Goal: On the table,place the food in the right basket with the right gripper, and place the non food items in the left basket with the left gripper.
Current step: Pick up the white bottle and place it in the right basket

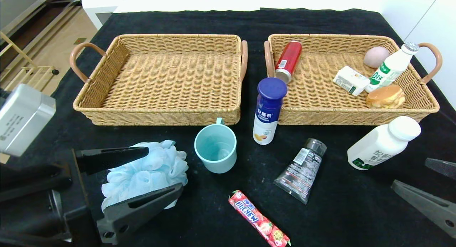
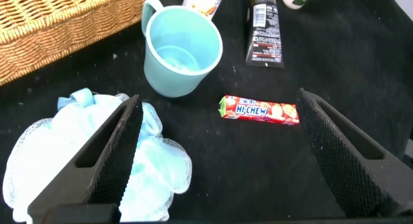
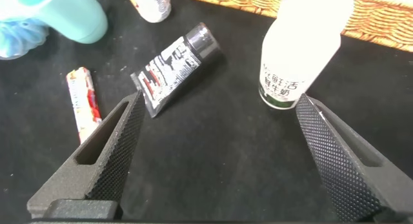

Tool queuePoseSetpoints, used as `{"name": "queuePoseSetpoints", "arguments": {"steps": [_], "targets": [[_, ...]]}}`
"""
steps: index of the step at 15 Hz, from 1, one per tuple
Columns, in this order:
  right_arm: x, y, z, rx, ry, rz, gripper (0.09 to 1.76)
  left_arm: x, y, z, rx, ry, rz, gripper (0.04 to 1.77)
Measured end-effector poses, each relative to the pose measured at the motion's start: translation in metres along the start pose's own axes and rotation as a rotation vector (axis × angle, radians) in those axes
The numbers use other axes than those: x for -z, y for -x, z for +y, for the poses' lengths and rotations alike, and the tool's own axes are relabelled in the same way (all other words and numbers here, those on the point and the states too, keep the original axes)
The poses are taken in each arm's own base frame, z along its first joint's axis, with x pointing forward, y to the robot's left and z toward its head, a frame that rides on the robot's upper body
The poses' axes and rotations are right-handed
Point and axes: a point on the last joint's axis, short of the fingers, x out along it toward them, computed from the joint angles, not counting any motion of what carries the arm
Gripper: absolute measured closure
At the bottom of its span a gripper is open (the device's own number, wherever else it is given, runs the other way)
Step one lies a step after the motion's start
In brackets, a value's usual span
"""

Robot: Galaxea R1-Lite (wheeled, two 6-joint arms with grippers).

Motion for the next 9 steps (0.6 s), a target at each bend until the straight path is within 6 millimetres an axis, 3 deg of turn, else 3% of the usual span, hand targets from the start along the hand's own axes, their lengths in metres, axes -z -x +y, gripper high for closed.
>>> {"name": "queuePoseSetpoints", "arguments": {"steps": [4,9], "targets": [[-0.004,-0.011,-0.006,0.201,-0.013,0.004,0.14,-0.002,0.005,-0.001,0.003,-0.004,-0.019,0.09],[-0.006,-0.029,-0.008,0.260,-0.028,-0.006,0.14,-0.003,0.009,-0.002,0.006,-0.013,-0.031,0.09]]}}
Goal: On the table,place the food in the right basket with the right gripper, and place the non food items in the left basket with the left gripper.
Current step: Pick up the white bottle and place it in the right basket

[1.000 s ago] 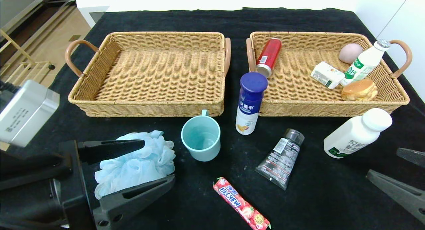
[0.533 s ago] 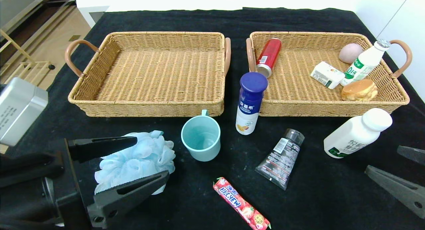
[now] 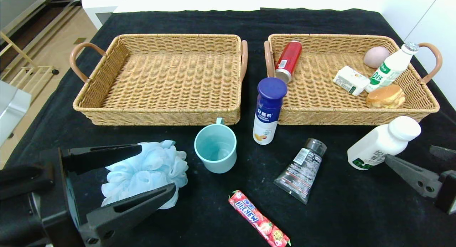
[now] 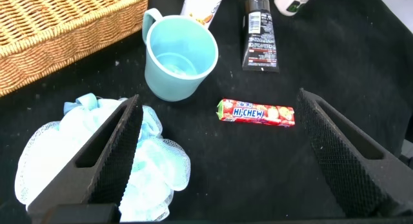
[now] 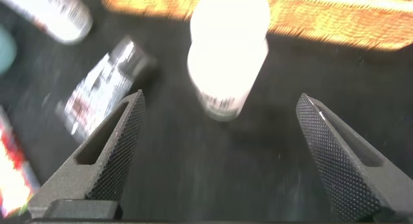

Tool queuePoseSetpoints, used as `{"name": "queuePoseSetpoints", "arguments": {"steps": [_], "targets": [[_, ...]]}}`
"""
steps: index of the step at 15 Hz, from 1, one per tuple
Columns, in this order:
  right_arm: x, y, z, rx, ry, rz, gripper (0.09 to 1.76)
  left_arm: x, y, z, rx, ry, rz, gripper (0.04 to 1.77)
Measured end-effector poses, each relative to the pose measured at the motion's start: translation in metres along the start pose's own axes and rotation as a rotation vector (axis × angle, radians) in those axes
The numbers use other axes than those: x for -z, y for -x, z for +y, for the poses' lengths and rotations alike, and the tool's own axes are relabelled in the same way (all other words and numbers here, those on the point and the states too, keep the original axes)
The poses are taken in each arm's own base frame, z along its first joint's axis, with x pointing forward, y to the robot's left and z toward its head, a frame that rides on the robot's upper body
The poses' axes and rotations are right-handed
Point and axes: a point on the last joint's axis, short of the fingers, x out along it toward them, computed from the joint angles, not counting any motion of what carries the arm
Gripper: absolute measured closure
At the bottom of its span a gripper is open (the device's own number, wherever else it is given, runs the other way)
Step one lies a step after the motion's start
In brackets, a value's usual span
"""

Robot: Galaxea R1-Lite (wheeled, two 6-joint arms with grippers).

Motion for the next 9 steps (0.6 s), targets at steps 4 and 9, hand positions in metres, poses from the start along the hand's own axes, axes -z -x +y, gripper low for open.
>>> {"name": "queuePoseSetpoints", "arguments": {"steps": [4,9], "targets": [[-0.002,-0.024,0.008,0.044,-0.021,-0.042,0.14,0.000,0.001,0.000,0.000,-0.002,-0.004,0.09],[-0.001,-0.053,0.014,0.144,-0.065,-0.102,0.14,-0.002,0.003,0.000,-0.001,-0.008,-0.013,0.09]]}}
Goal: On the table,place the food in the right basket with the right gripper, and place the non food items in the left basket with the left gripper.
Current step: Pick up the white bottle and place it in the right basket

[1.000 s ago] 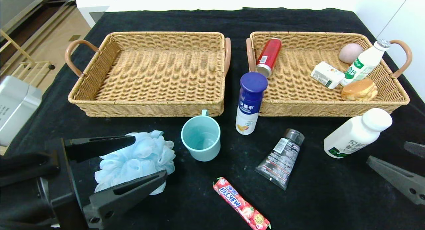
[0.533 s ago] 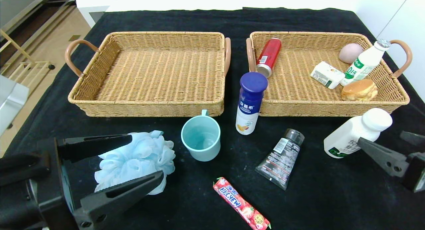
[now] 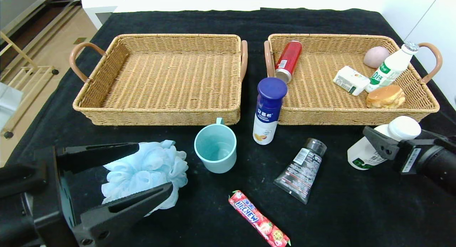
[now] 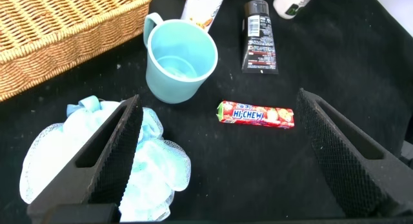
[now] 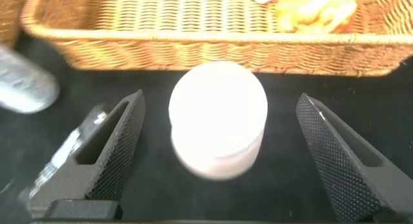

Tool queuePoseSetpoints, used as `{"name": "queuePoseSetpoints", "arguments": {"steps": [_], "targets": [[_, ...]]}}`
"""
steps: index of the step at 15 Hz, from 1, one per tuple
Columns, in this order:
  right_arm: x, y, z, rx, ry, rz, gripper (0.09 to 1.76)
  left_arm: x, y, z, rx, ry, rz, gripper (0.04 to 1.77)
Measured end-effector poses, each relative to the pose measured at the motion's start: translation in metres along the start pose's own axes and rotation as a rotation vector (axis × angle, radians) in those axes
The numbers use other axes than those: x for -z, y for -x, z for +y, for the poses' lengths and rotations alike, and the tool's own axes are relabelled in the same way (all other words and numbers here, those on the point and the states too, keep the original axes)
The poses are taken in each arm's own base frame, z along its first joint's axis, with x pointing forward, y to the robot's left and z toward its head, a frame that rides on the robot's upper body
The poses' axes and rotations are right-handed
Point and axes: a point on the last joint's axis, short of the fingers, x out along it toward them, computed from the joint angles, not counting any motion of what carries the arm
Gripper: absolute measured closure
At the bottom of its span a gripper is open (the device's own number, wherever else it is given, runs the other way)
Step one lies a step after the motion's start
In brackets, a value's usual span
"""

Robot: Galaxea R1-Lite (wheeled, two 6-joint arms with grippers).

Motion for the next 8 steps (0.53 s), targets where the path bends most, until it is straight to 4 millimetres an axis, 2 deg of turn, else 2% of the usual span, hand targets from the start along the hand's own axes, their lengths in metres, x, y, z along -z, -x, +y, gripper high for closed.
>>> {"name": "queuePoseSetpoints", "arguments": {"steps": [4,8], "targets": [[0.008,-0.012,0.002,0.030,-0.003,0.022,0.14,0.000,0.001,0.000,0.000,-0.006,-0.002,0.09],[0.007,-0.016,0.000,0.045,-0.015,0.006,0.14,0.000,0.001,0.000,-0.001,-0.007,-0.002,0.09]]}}
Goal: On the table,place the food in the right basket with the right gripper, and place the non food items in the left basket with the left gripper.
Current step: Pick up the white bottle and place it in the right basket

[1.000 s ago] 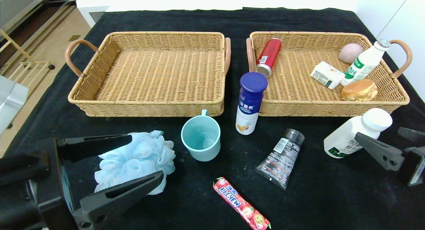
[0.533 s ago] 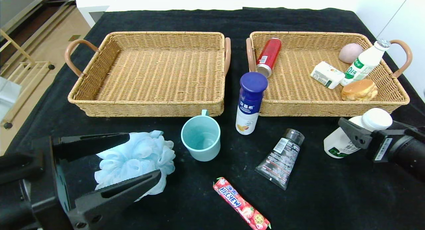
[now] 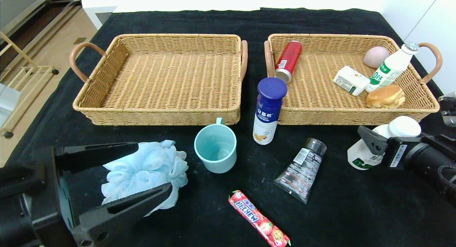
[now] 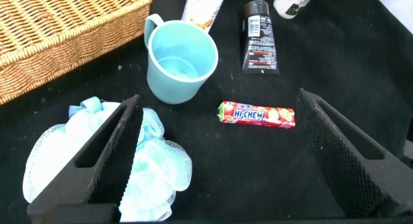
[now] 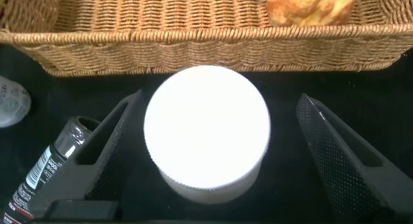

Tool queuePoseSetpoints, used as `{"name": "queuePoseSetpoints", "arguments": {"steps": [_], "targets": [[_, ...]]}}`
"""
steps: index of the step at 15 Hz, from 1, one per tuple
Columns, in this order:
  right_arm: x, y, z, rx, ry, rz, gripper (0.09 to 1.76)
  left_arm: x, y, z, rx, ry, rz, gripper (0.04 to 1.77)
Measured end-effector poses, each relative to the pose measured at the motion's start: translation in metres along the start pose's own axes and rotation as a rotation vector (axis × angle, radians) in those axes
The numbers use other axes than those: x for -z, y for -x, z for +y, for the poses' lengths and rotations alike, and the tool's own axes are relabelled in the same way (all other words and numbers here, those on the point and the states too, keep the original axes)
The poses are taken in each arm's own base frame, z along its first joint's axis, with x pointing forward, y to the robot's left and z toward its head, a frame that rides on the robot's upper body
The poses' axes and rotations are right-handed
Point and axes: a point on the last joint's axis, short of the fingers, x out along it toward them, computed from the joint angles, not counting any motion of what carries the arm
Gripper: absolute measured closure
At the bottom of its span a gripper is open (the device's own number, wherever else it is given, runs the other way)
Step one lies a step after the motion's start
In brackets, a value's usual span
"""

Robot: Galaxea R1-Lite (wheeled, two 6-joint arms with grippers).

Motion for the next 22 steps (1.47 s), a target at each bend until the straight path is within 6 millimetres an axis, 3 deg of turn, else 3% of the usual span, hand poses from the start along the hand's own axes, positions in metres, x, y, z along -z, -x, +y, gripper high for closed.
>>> {"name": "queuePoseSetpoints", "arguments": {"steps": [1,5,6,22], "targets": [[0.0009,-0.0006,0.0000,0.001,0.001,0.003,0.14,0.0000,0.0001,0.0000,0.000,0.001,0.000,0.09],[0.0033,-0.0013,0.0001,-0.003,0.006,0.012,0.78,-0.0002,0.0005,-0.0001,0.000,0.000,-0.002,0.09],[0.0045,-0.0010,-0.0002,-0.002,0.006,0.015,0.84,-0.0003,0.0007,-0.0001,-0.001,0.000,-0.003,0.09],[0.0077,0.0040,0.0014,-0.024,0.042,0.037,0.90,0.0000,0.0025,-0.0004,0.000,-0.014,-0.007,0.09]]}}
